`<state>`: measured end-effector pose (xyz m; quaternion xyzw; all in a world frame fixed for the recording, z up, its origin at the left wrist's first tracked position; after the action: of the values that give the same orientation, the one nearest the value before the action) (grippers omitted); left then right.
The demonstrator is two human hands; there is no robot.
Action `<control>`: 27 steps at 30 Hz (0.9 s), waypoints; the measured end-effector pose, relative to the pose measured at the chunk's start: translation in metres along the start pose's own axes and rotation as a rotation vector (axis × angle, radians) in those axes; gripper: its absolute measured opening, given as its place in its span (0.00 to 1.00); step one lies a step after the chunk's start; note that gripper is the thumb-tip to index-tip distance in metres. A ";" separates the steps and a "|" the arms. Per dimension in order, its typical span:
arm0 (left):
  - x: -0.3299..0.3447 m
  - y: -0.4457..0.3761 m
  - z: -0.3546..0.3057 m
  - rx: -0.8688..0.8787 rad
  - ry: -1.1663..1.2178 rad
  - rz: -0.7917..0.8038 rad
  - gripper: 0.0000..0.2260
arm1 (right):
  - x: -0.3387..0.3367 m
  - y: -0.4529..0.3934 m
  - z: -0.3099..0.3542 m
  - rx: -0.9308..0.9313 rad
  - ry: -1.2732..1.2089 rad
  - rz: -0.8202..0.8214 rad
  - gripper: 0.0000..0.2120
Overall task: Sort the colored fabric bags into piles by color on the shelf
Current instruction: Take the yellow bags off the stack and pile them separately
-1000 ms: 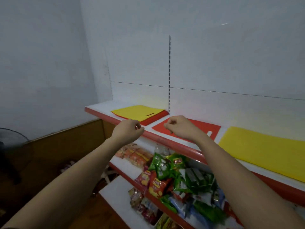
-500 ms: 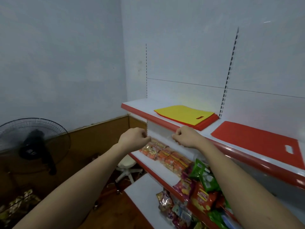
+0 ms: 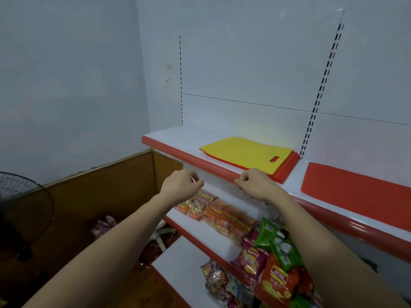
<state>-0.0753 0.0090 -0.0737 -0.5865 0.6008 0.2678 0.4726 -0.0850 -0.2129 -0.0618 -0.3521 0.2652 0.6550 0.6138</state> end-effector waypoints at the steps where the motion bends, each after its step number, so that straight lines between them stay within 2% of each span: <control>1: 0.002 -0.007 0.000 0.001 0.007 0.007 0.13 | -0.002 -0.005 -0.001 -0.004 -0.012 -0.026 0.16; 7: 0.001 -0.077 0.006 0.035 0.056 -0.063 0.10 | -0.024 -0.034 -0.011 0.009 -0.108 -0.311 0.07; 13: 0.010 -0.149 0.008 0.055 0.129 -0.099 0.05 | -0.039 -0.040 -0.040 0.118 -0.220 -0.636 0.05; 18: 0.027 -0.209 0.007 0.076 0.106 -0.138 0.12 | -0.038 -0.051 -0.072 0.263 -0.212 -0.898 0.06; 22: 0.047 -0.241 0.012 0.102 -0.034 -0.087 0.15 | -0.039 -0.064 -0.085 0.408 -0.101 -0.986 0.08; 27: 0.070 -0.264 0.021 0.131 -0.032 -0.016 0.20 | -0.032 -0.078 -0.099 0.536 -0.073 -0.956 0.08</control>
<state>0.1918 -0.0488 -0.0826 -0.5546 0.6048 0.2333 0.5217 0.0054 -0.3020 -0.0903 -0.2420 0.2118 0.2244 0.9199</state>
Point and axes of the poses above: each hand's wrist, its own y-axis away from the middle knuckle, its own x-axis out of the palm, z = x × y, the point moved 4 cm from there along -y, towards the middle knuckle, and after that the axes turned 3 degrees about -y, right-handed, at the moved point
